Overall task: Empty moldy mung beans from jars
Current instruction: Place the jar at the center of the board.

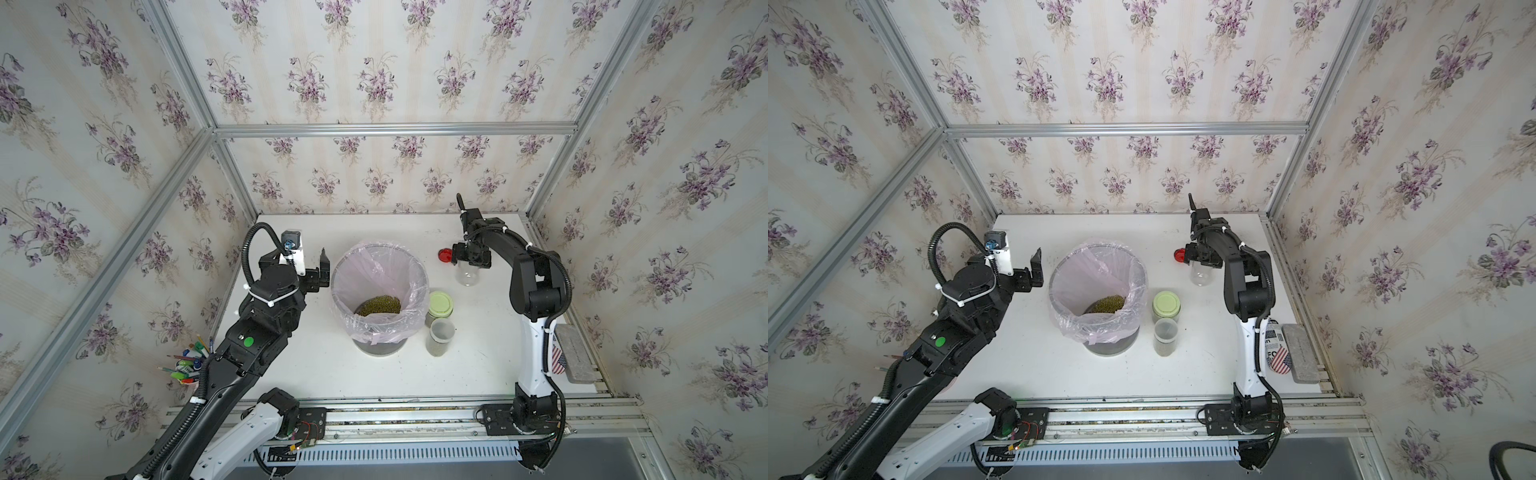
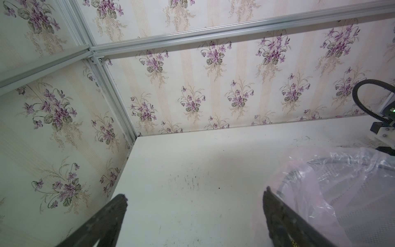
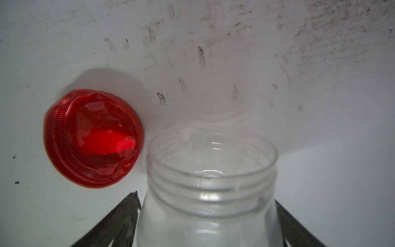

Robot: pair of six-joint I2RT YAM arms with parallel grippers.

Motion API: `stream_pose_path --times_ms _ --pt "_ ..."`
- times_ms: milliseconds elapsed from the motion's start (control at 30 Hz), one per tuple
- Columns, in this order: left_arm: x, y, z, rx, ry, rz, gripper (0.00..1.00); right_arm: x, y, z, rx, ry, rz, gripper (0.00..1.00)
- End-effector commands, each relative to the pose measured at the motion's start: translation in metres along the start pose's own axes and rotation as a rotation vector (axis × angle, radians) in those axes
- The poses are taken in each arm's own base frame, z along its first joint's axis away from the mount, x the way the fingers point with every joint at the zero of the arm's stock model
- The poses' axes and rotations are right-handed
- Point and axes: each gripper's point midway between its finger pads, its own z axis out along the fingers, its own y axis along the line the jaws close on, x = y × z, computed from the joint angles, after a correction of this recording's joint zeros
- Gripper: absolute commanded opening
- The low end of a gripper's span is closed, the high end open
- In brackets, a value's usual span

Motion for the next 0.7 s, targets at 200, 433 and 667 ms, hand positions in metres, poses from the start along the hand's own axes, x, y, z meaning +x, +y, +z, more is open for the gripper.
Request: stream_pose_path --times_ms 200,433,667 --pt "-0.006 0.001 0.000 -0.003 -0.024 -0.016 1.00 -0.001 -0.007 -0.014 0.034 -0.010 0.012 0.89" --pt "-0.007 0.001 -0.001 -0.003 -0.026 -0.015 1.00 -0.003 -0.014 -0.025 0.066 -0.031 0.015 0.89" --pt "-0.007 0.001 -0.001 -0.003 -0.027 -0.016 1.00 -0.005 -0.017 -0.034 0.074 -0.045 0.015 0.89"
